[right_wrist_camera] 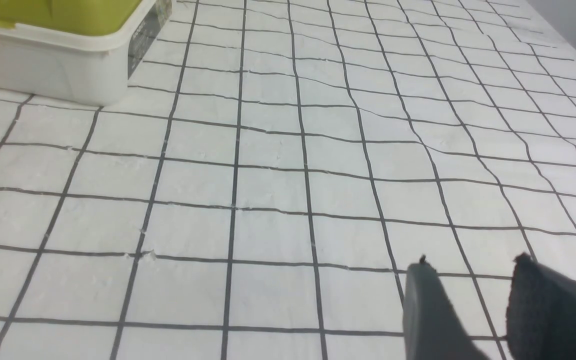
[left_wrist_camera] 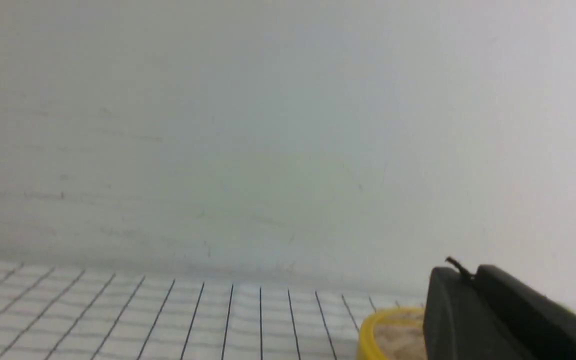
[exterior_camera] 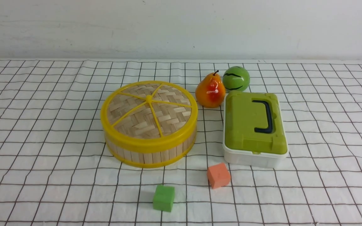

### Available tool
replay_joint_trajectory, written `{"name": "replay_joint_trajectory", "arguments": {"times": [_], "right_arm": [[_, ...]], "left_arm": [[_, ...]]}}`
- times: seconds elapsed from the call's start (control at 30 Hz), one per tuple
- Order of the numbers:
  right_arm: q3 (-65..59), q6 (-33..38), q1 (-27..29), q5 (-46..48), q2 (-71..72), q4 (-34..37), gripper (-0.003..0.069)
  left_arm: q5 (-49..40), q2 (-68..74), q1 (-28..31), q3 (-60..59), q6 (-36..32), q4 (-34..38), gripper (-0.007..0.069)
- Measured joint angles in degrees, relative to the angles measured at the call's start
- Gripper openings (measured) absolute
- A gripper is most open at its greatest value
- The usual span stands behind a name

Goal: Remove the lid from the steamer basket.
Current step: Use the left arm to lift the lid of the steamer

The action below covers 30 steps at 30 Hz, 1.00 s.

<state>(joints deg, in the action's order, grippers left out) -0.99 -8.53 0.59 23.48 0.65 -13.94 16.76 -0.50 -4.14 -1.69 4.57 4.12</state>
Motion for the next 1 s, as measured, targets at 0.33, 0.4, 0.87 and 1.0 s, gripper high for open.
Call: {"name": "replay_joint_trajectory", "arguments": {"times": [0.33, 0.4, 0.87, 1.0], "right_arm": [[0.00, 0.00, 0.00, 0.00, 0.00, 0.00, 0.0240], [0.00, 0.00, 0.00, 0.00, 0.00, 0.00, 0.0240], [0.00, 0.00, 0.00, 0.00, 0.00, 0.00, 0.0240], [0.00, 0.00, 0.00, 0.00, 0.00, 0.00, 0.0240]], "left_arm": [[8.61, 0.00, 0.00, 1.33, 28.87, 1.44, 0.0048], [2.00, 0.12, 0.00, 7.03, 31.19, -2.87, 0.0048], [-34.90, 30.70, 0.00, 39.25, 31.69, -20.21, -0.0012], [-37.52, 38.67, 0.00, 40.06, 30.96, -17.93, -0.0012]]}}
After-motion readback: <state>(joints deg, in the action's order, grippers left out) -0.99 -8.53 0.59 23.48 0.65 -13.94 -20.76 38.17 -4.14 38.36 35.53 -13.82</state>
